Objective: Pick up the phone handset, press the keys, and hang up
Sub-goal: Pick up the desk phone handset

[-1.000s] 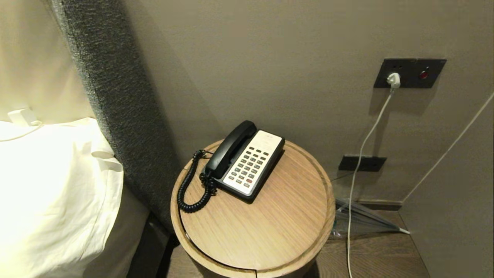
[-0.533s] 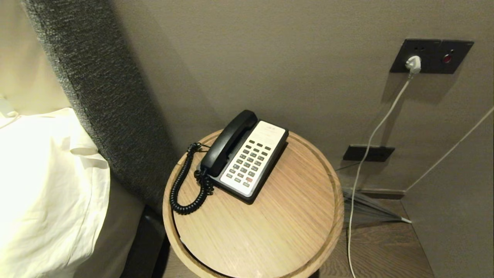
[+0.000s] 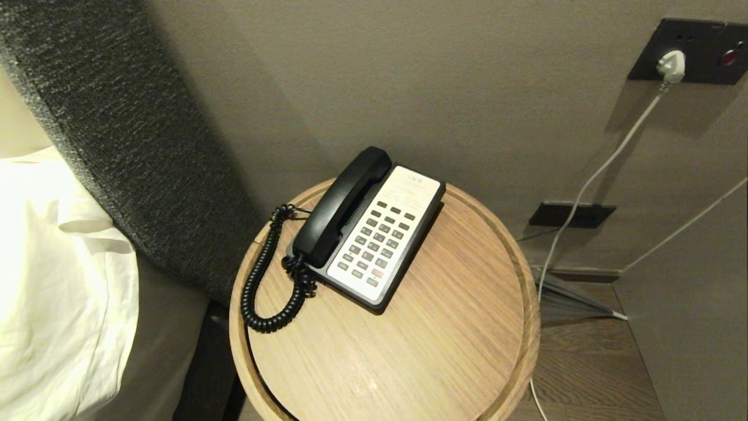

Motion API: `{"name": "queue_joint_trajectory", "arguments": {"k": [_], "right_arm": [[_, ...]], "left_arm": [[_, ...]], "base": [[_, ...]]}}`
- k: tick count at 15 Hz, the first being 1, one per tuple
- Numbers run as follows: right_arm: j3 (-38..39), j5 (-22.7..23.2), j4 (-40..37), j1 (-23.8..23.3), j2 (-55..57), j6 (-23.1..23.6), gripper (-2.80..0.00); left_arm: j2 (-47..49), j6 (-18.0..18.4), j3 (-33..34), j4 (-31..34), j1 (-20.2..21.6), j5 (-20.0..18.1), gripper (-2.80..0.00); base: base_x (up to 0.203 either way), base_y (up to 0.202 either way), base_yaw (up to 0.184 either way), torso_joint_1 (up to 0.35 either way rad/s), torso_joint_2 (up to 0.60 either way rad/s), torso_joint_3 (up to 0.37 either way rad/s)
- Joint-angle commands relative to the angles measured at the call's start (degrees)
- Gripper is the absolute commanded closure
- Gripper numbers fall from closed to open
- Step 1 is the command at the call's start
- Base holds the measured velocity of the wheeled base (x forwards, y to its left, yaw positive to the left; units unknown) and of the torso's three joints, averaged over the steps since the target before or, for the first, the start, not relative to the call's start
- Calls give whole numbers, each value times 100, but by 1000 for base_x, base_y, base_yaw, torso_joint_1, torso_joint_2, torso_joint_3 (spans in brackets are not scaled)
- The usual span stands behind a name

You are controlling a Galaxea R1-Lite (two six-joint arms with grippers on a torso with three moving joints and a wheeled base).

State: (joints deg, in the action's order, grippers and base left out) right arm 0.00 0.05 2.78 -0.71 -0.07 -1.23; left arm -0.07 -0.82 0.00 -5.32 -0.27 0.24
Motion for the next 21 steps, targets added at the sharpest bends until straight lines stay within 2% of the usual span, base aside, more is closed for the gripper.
{"name": "queue_joint_trajectory", "arguments": {"k": [1,7,18,19,21], "right_arm": [[105,3,3,0,-1,0,0],[105,3,10,0,-1,0,0],[105,3,10,0,-1,0,0],[105,3,3,0,-1,0,0],[105,3,3,0,-1,0,0]], "left_arm": [[7,-6,229,-5,0,2,0],[7,1,229,-5,0,2,0],[7,117,186,-23,0,11,0],[28,132,-64,4,0,-40,0],[428,159,-1067,404,0,-248,0]], "base": [[0,0,0,2,6,-198],[0,0,0,2,4,-167],[0,0,0,0,0,-4],[0,0,0,0,0,0],[0,0,0,0,0,0]]}}
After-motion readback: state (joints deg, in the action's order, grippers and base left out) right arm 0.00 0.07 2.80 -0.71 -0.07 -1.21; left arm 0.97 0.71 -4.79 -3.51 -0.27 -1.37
